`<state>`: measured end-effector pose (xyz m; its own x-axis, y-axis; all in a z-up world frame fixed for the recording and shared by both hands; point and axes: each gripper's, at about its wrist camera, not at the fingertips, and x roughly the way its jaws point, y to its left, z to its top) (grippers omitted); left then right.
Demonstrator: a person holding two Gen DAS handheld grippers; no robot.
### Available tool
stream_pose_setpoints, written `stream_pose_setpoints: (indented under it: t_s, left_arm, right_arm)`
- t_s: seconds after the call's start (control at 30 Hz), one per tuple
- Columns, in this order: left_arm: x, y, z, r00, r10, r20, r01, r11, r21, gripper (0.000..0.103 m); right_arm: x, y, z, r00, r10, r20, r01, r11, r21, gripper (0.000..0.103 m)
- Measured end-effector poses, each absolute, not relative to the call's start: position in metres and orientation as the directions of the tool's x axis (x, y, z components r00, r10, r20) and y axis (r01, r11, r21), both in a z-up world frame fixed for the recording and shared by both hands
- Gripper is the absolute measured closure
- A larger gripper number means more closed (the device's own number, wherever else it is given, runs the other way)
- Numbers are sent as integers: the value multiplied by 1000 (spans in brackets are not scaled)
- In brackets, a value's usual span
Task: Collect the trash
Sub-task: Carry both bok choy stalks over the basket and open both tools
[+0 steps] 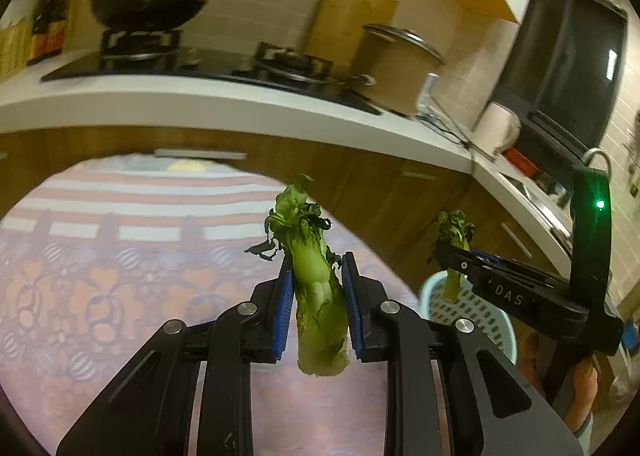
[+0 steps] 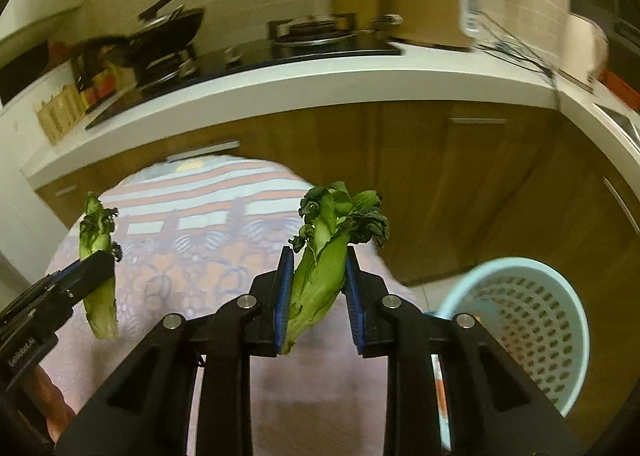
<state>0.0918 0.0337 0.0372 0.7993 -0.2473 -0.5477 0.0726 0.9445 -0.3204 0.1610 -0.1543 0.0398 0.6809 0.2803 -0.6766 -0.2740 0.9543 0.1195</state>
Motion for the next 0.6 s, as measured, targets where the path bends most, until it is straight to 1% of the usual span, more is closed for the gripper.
stream_pose_setpoints:
  t_s: [0.1, 0.23, 0.43, 0.6]
  left_arm:
    - [93, 9, 42, 788, -284, -546, 122, 941, -315, 82]
    - [98, -22, 44, 769, -328, -548, 187, 936, -299, 82]
    - [110, -72, 46, 725, -398, -562, 277, 916, -291, 82]
    - [125, -108, 38, 666, -464, -584, 329, 885, -329, 85]
  right_arm:
    - [157, -184, 45, 699, 238, -674, -219, 969, 115, 81]
    - [150, -235, 45, 721, 134, -680, -98, 991, 90, 81]
    - [140, -303, 39, 717, 70, -693, 19, 993, 119, 81]
    - [137, -338, 27, 704, 57, -708, 71, 986, 150, 81]
